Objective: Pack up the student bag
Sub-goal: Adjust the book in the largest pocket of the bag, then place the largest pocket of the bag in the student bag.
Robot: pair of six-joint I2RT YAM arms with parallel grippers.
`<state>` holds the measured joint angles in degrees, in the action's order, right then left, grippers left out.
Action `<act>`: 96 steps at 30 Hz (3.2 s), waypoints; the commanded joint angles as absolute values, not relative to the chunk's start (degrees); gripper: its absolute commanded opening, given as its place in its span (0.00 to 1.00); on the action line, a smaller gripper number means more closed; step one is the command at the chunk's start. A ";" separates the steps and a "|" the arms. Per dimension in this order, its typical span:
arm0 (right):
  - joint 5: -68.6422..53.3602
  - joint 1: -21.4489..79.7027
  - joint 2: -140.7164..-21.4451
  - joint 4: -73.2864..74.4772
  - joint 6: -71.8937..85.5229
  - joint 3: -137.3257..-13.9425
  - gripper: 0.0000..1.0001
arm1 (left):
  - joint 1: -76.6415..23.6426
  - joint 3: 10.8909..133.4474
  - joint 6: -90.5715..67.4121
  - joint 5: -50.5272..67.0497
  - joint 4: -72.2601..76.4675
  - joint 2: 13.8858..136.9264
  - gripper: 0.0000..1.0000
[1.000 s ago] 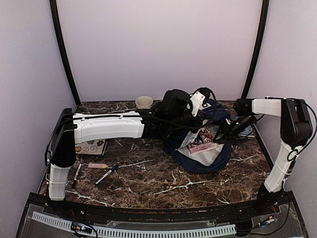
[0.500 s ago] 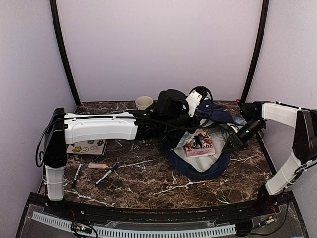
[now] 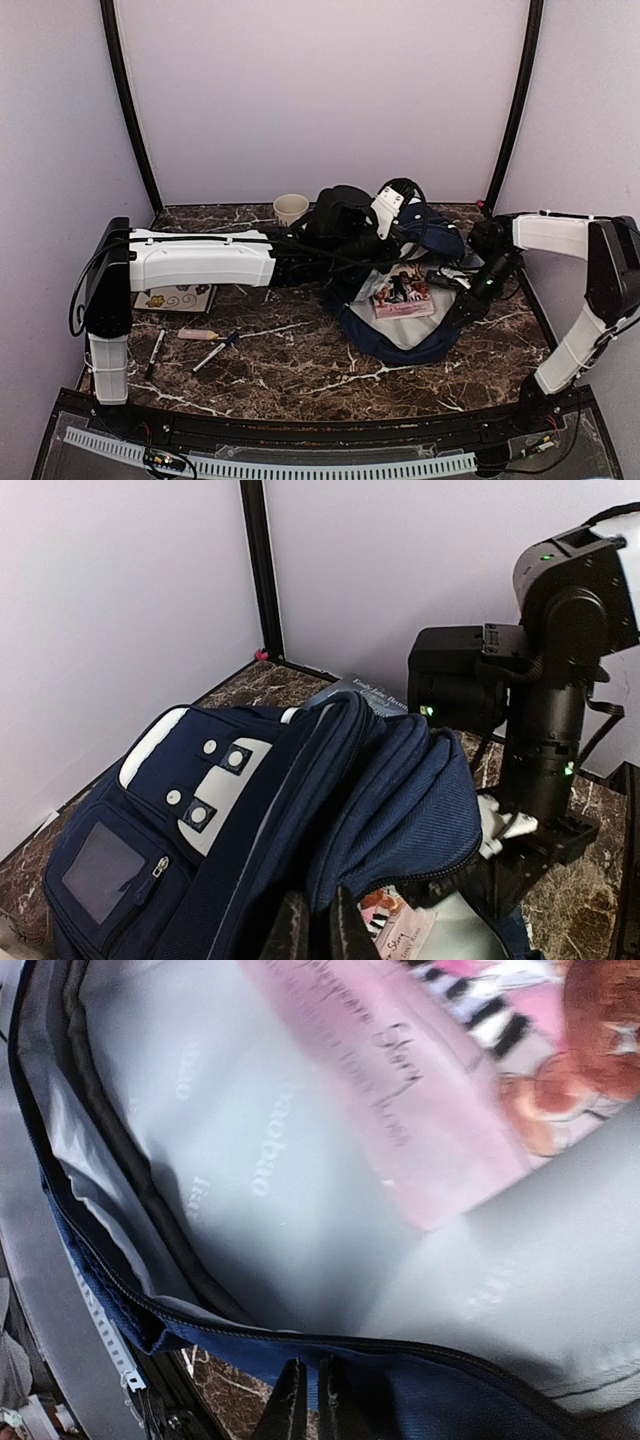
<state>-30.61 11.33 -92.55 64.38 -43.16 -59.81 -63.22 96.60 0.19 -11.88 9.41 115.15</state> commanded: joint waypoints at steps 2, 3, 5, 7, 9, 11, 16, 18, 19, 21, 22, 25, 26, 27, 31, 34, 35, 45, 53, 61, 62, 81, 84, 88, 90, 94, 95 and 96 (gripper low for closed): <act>-24.73 17.19 -86.53 64.43 -45.34 -58.84 0.13 | -62.67 97.64 -0.95 -13.76 16.62 108.80 0.00; -24.71 18.02 -85.62 64.61 -45.40 -59.41 0.15 | -62.67 97.57 -1.06 -13.76 16.61 108.81 0.00; -24.19 19.79 -83.58 64.74 -46.29 -60.49 0.22 | -62.59 97.48 -1.29 -13.82 16.37 108.81 0.00; -23.40 21.65 -81.17 63.73 -48.27 -60.63 0.26 | -62.58 97.31 -1.64 -13.81 16.19 108.66 0.00; -21.12 23.70 -78.79 61.08 -49.10 -59.67 0.29 | -62.16 97.46 -3.14 -12.60 15.68 108.28 0.00; -17.43 26.26 -77.07 56.43 -49.21 -58.25 0.31 | -61.45 97.36 -5.34 -10.22 15.67 107.59 0.00; -10.33 31.07 -75.00 45.23 -48.26 -55.09 0.36 | -60.78 97.14 -7.06 -8.77 15.56 107.03 0.00; -8.36 32.42 -75.52 41.87 -48.29 -54.27 0.40 | -60.73 97.17 -7.22 -8.90 15.30 106.98 0.00; -7.44 33.02 -76.16 40.77 -48.40 -53.94 0.41 | -60.73 97.14 -7.25 -8.86 15.18 106.92 0.00; -5.80 33.89 -77.55 38.35 -48.87 -53.31 0.41 | -60.73 97.04 -7.29 -8.83 15.05 106.80 0.00; -4.91 34.22 -78.07 36.95 -49.05 -52.82 0.41 | -60.67 97.01 -7.29 -8.94 14.94 106.71 0.00; -1.68 35.15 -79.72 31.72 -48.94 -51.36 0.40 | -60.64 96.75 -7.12 -9.20 14.70 106.37 0.00; -0.58 35.24 -80.51 30.30 -48.72 -51.26 0.40 | -60.58 96.61 -7.12 -9.25 14.60 106.23 0.00; -0.19 35.36 -81.50 29.50 -48.70 -51.55 0.40 | -60.56 96.41 -7.03 -9.31 14.53 106.11 0.00; 0.06 35.68 -84.71 28.02 -49.10 -52.00 0.40 | -60.50 95.69 -6.78 -9.57 14.47 105.59 0.00; 2.98 35.68 -86.92 24.08 -47.44 -52.30 0.37 | -60.47 94.96 -6.40 -10.02 14.47 105.01 0.00; 4.31 35.69 -87.63 22.35 -46.17 -52.65 0.36 | -60.40 94.66 -6.30 -10.11 14.48 104.78 0.00; 8.12 35.75 -94.55 13.16 -43.26 -56.21 0.33 | -60.38 92.45 -5.91 -11.13 14.54 102.82 0.00; -3.01 35.83 -89.04 25.68 -44.55 -57.09 0.35 | -59.80 89.36 -5.91 -12.18 14.55 102.53 0.00; -12.81 36.37 -73.12 45.38 -48.33 -53.01 0.41 | -56.38 86.07 -6.55 -12.26 8.50 103.44 0.00; -12.86 36.31 -71.84 47.51 -48.21 -53.01 0.41 | -55.86 85.71 -6.48 -12.08 7.46 103.53 0.00; -19.72 -4.17 -94.55 46.28 -30.26 -77.50 0.40 | -54.49 77.67 -10.15 -1.11 0.31 103.80 0.02; -14.39 -5.32 -100.02 41.35 -23.87 -80.60 0.43 | -54.57 76.13 -9.28 1.88 -1.06 102.17 0.23; -15.94 -6.90 -108.12 41.09 -18.12 -87.59 0.46 | -55.20 74.37 -9.01 2.96 -3.75 99.17 0.50; -17.10 -6.81 -111.73 41.54 -15.77 -91.22 0.48 | -55.61 73.18 -8.82 2.95 -4.32 97.59 0.57; -16.43 -5.86 -117.10 40.06 -11.81 -95.81 0.53 | -56.42 72.09 -9.35 2.94 -5.21 95.34 0.59; -15.08 -5.29 -118.03 39.40 -11.64 -96.64 0.54 | -56.97 72.11 -9.52 2.50 -5.23 95.03 0.59; -13.71 -4.54 -119.10 38.94 -11.61 -97.47 0.54 | -57.48 72.45 -9.45 2.18 -5.30 94.75 0.59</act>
<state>-16.47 -6.44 -116.38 41.80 -16.23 -93.76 -56.27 72.84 -9.28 3.53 -3.60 98.85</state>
